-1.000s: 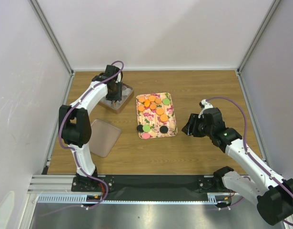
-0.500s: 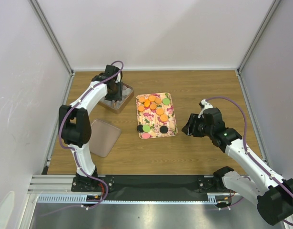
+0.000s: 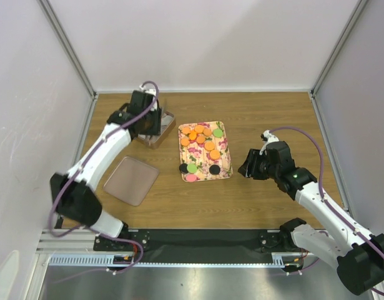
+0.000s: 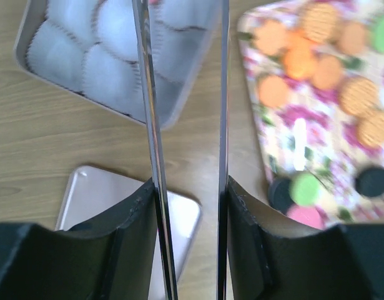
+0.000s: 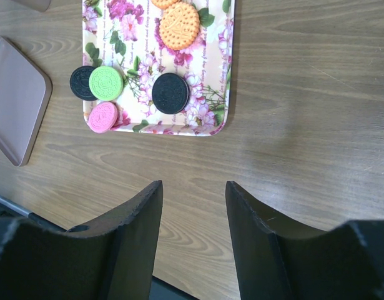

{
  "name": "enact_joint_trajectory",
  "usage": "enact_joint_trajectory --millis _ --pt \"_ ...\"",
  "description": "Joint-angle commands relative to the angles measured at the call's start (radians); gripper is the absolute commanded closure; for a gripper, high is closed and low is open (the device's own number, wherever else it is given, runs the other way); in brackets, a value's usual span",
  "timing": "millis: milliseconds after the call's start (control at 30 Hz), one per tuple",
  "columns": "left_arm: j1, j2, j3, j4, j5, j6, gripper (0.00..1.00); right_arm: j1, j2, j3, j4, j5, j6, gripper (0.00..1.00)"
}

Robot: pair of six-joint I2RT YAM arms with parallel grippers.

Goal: Pack the cookies

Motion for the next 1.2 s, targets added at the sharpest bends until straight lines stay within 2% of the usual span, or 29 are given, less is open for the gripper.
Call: enact_joint_trajectory --millis 0,233,433,767,1167 --pt "-0.137 -0.157 -0.086 0.021 -0.035 -0.006 0.52 0.002 -0.002 0.005 0.022 0.005 -0.015 0.49" --pt "-0.408 -0.286 -0.307 0.087 -0.030 -0.088 0.51 -0.009 -0.020 0.009 0.010 0.043 -0.015 0.49" --pt "-0.582 -0.172 -0.309 0.121 -0.066 -0.141 0.51 -0.024 -0.032 0.012 0.005 0.062 -0.012 0.49" --pt "-0.674 0.018 -0.200 0.096 -0.107 -0.142 0.49 -0.026 -0.040 0.009 0.002 0.060 -0.012 0.49" --pt "-0.685 0.067 -0.166 0.066 -0.165 -0.142 0.46 -0.026 -0.042 0.006 0.008 0.040 -0.013 0.48"
